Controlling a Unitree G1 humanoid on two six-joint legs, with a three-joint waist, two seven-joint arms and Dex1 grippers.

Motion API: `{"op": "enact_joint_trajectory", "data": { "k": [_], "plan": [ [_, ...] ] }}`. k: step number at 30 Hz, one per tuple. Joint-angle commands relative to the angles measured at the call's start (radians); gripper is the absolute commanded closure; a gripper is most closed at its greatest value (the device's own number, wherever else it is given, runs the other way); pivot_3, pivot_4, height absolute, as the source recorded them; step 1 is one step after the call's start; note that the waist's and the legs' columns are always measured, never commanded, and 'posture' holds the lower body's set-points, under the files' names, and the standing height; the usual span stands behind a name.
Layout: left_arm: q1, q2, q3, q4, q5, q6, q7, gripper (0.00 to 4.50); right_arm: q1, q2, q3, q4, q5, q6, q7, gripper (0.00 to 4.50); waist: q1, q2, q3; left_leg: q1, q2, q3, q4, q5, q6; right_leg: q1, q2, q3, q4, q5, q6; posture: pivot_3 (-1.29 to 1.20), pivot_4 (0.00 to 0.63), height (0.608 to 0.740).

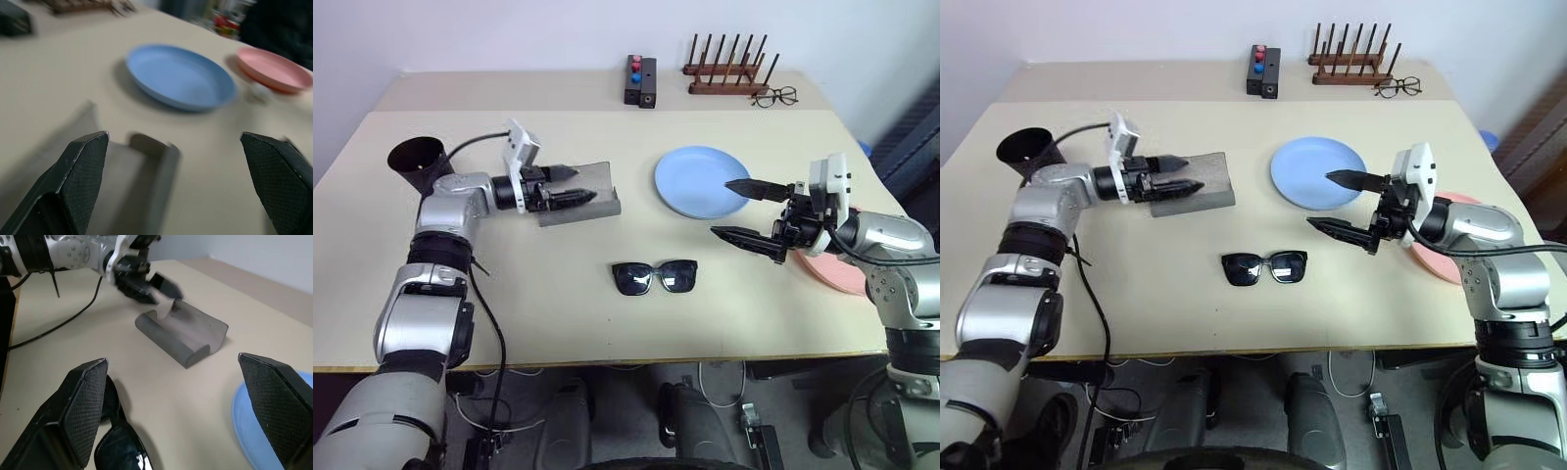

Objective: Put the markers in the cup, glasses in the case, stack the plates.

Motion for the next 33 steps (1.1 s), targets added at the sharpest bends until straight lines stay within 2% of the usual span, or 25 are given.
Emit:
{"op": "enact_joint_trajectory", "data": {
  "k": [1,6,12,15,22,23,29,33],
  "plan": [
    [-0.076,-0.002,-0.037,0.094,0.084,-0.057,-0.050,0.04,0.003,-0.013,-0.035,-0.055,0.017,-0.012,-0.011,0.14,0.000,0.000,0.000,0.000,0.000,0.000,0.000,0.000,0.000,0.000,0.000,0.000,0.000,0.000,0.000,0.00,0.150,0.740],
    [-0.122,-0.046,-0.040,0.239,0.186,-0.235,0.094,0.04,0.016,-0.008,-0.039,-0.075,0.022,-0.008,-0.026,0.14,0.000,0.000,0.000,0.000,0.000,0.000,0.000,0.000,0.000,0.000,0.000,0.000,0.000,0.000,0.000,0.00,0.150,0.740],
    [-0.131,-0.074,-0.037,0.299,0.233,-0.227,0.085,0.04,0.028,-0.009,-0.046,-0.088,0.026,-0.006,-0.040,0.14,0.000,0.000,0.000,0.000,0.000,0.000,0.000,0.000,0.000,0.000,0.000,0.000,0.000,0.000,0.000,0.00,0.150,0.740],
    [-0.130,-0.074,-0.040,0.313,0.255,-0.217,0.085,0.83,0.030,-0.012,-0.049,-0.093,0.030,-0.004,-0.045,0.14,0.000,0.000,0.000,0.000,0.000,0.000,0.000,0.000,0.000,0.000,0.000,0.000,0.000,0.000,0.000,0.00,0.150,0.740],
    [-0.144,-0.076,0.006,0.315,0.246,-0.184,0.072,4.31,0.023,-0.009,-0.039,-0.088,0.030,-0.007,-0.051,0.14,0.000,0.000,0.000,0.000,0.000,0.000,0.001,0.000,0.000,0.000,0.000,0.000,0.000,0.000,0.000,0.00,0.150,0.740],
    [-0.144,-0.075,0.010,0.313,0.247,-0.180,0.068,4.47,0.021,-0.007,-0.037,-0.088,0.031,-0.006,-0.052,0.14,0.000,0.000,0.000,0.000,0.000,0.000,0.001,0.000,0.000,0.000,0.000,0.000,0.001,0.000,0.000,0.00,0.150,0.740],
    [-0.151,-0.070,0.043,0.290,0.224,-0.113,-0.019,4.47,0.011,-0.002,-0.025,-0.081,0.026,-0.010,-0.051,0.14,0.000,0.000,0.000,0.000,0.000,0.000,0.001,0.000,0.000,0.000,0.000,0.000,0.001,0.000,0.000,0.00,0.150,0.740],
    [-0.142,-0.038,0.008,0.235,0.245,-0.056,-0.154,4.47,0.010,-0.005,-0.024,-0.084,0.027,-0.007,-0.051,0.14,-0.001,0.000,0.000,0.000,0.000,0.000,0.001,0.000,0.000,0.000,0.000,0.000,0.001,0.000,0.000,0.00,0.150,0.740]
  ]
}}
